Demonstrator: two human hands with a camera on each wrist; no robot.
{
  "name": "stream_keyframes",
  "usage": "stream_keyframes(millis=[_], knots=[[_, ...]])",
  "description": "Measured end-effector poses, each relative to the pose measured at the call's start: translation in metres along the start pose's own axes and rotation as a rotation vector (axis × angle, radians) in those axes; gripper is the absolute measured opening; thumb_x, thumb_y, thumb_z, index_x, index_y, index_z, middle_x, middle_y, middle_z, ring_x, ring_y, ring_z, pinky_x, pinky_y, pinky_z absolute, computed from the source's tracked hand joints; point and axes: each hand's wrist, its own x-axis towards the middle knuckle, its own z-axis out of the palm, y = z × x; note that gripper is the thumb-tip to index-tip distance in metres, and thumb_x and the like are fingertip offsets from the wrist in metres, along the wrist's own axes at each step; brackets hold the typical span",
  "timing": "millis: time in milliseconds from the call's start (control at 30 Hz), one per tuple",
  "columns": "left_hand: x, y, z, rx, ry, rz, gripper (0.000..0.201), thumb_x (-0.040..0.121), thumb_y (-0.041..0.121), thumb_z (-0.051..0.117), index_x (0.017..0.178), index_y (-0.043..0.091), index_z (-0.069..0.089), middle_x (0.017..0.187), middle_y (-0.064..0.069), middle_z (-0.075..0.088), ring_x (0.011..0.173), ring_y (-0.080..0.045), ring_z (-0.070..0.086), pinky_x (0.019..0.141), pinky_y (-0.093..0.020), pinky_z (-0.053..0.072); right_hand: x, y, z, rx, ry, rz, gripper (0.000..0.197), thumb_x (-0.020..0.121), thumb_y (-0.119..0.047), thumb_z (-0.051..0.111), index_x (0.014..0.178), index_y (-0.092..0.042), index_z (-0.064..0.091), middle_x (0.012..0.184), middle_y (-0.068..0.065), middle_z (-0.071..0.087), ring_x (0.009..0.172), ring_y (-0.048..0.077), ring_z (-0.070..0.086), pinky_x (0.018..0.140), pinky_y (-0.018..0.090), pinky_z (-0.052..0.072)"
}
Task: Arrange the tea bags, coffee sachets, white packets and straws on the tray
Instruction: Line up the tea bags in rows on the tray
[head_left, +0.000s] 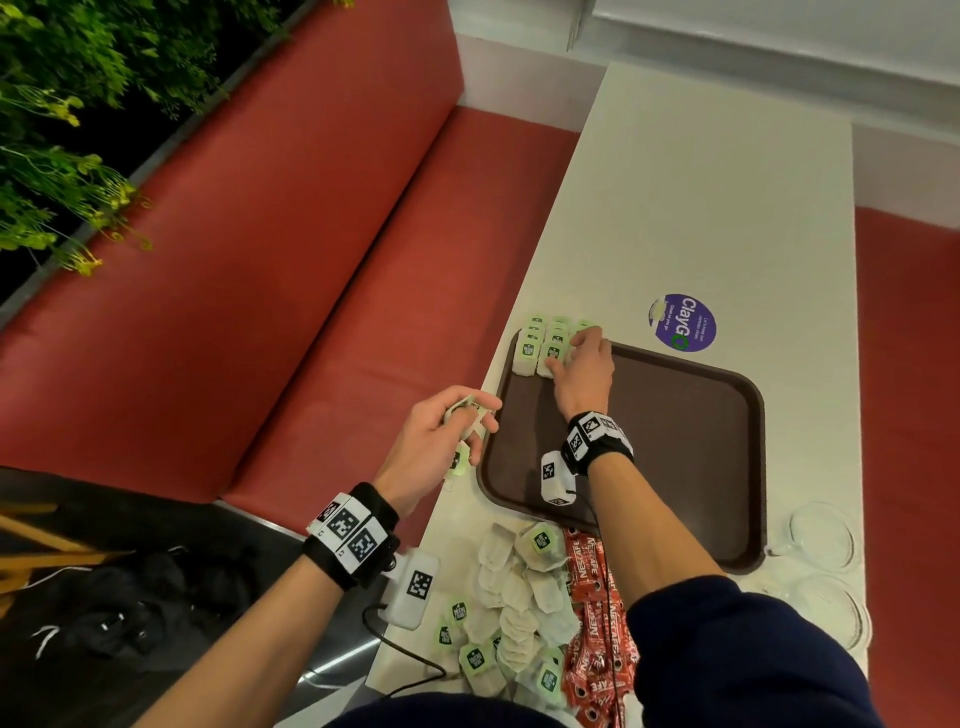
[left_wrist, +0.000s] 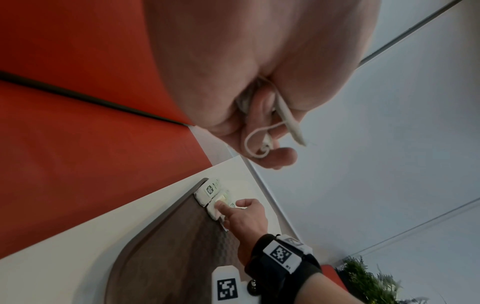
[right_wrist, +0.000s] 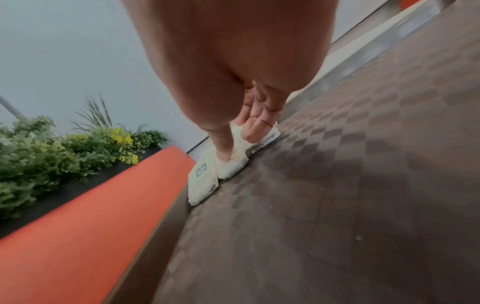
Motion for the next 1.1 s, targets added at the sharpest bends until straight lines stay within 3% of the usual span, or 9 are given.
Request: stream_keyframes(millis=[167, 267, 367, 433, 633, 733, 833, 1000, 1100], knots=[[-0.002, 0.002, 0.0, -0.032, -0.037, 0.006, 0.031, 0.11, 0.004, 0.043, 0.108, 0.009, 0.074, 0.09, -0.01, 0.068, 0.063, -0.027, 0.054, 0.047, -0.022, 0.041, -0.019, -0.022, -0.02, 0.119, 0.06, -0.033, 0.018, 0.104, -0.029, 0.068, 0.11, -0.016, 0.057, 0.107, 0.002, 0.066, 0.091, 0.02, 0.064, 0.081, 0.036, 0.049], [-0.004, 0.005, 0.005, -0.065, -0.074, 0.01, 0.03, 0.104, -0.004, 0.042, 0.099, 0.003, 0.071, 0.086, -0.014, 0.066, 0.063, -0.027, 0.051, 0.053, -0.029, 0.04, -0.055, -0.05, -0.046, 0.33, -0.222, -0.02, 0.024, 0.111, -0.04, 0.058, 0.108, -0.019, 0.07, 0.096, -0.001, 0.074, 0.079, 0.01, 0.071, 0.078, 0.032, 0.058], [-0.009, 0.01, 0.011, -0.09, -0.107, 0.025, 0.026, 0.1, -0.008, 0.042, 0.092, -0.002, 0.066, 0.085, -0.02, 0.064, 0.066, -0.027, 0.049, 0.058, -0.036, 0.038, -0.1, -0.073, -0.075, 0.546, -0.589, -0.052, 0.037, 0.116, -0.038, 0.049, 0.11, -0.012, 0.075, 0.099, 0.018, 0.074, 0.08, 0.017, 0.069, 0.073, 0.03, 0.058], [-0.008, 0.012, 0.013, -0.094, -0.11, 0.049, 0.024, 0.101, -0.009, 0.041, 0.092, -0.003, 0.062, 0.084, -0.021, 0.062, 0.065, -0.027, 0.05, 0.06, -0.038, 0.038, -0.123, -0.08, -0.086, 0.61, -0.658, -0.066, 0.034, 0.115, -0.035, 0.052, 0.113, -0.009, 0.073, 0.098, 0.023, 0.072, 0.08, 0.022, 0.067, 0.073, 0.032, 0.056], [-0.021, 0.023, 0.022, -0.082, -0.146, 0.153, 0.015, 0.111, -0.004, 0.037, 0.109, 0.001, 0.051, 0.076, -0.006, 0.059, 0.062, -0.027, 0.054, 0.055, -0.034, 0.043, -0.171, -0.084, -0.106, 0.703, -0.461, -0.087, 0.023, 0.105, -0.031, 0.074, 0.115, -0.012, 0.068, 0.097, 0.022, 0.07, 0.078, 0.033, 0.071, 0.075, 0.05, 0.06], [-0.026, 0.019, 0.023, -0.036, -0.17, 0.156, 0.01, 0.115, 0.005, 0.038, 0.114, 0.01, 0.047, 0.075, -0.013, 0.055, 0.061, -0.029, 0.051, 0.059, -0.041, 0.042, -0.177, -0.081, -0.107, 0.675, -0.36, -0.099, 0.015, 0.102, -0.027, 0.078, 0.106, -0.014, 0.07, 0.095, 0.014, 0.075, 0.083, 0.041, 0.071, 0.081, 0.058, 0.06], [-0.028, 0.014, 0.023, -0.022, -0.14, 0.166, 0.003, 0.116, 0.01, 0.043, 0.117, 0.013, 0.043, 0.08, -0.011, 0.063, 0.061, -0.028, 0.053, 0.061, -0.045, 0.043, -0.177, -0.082, -0.113, 0.69, -0.312, -0.106, 0.012, 0.102, -0.024, 0.077, 0.103, -0.014, 0.07, 0.091, 0.01, 0.075, 0.079, 0.027, 0.068, 0.085, 0.05, 0.058], [-0.029, 0.01, 0.024, 0.001, -0.145, 0.145, 0.016, 0.115, 0.022, 0.049, 0.12, 0.014, 0.036, 0.089, -0.01, 0.074, 0.063, -0.027, 0.055, 0.062, -0.042, 0.045, -0.174, -0.088, -0.124, 0.667, -0.25, -0.15, 0.01, 0.101, -0.017, 0.078, 0.106, -0.012, 0.071, 0.093, 0.006, 0.077, 0.079, 0.03, 0.071, 0.08, 0.024, 0.056], [-0.028, 0.009, 0.025, 0.021, -0.146, 0.153, 0.018, 0.115, 0.023, 0.049, 0.119, 0.013, 0.035, 0.09, -0.011, 0.075, 0.063, -0.027, 0.056, 0.065, -0.045, 0.045, -0.172, -0.089, -0.125, 0.7, -0.215, -0.132, 0.013, 0.099, -0.016, 0.081, 0.106, -0.01, 0.072, 0.092, 0.007, 0.078, 0.074, 0.02, 0.072, 0.082, 0.021, 0.055]])
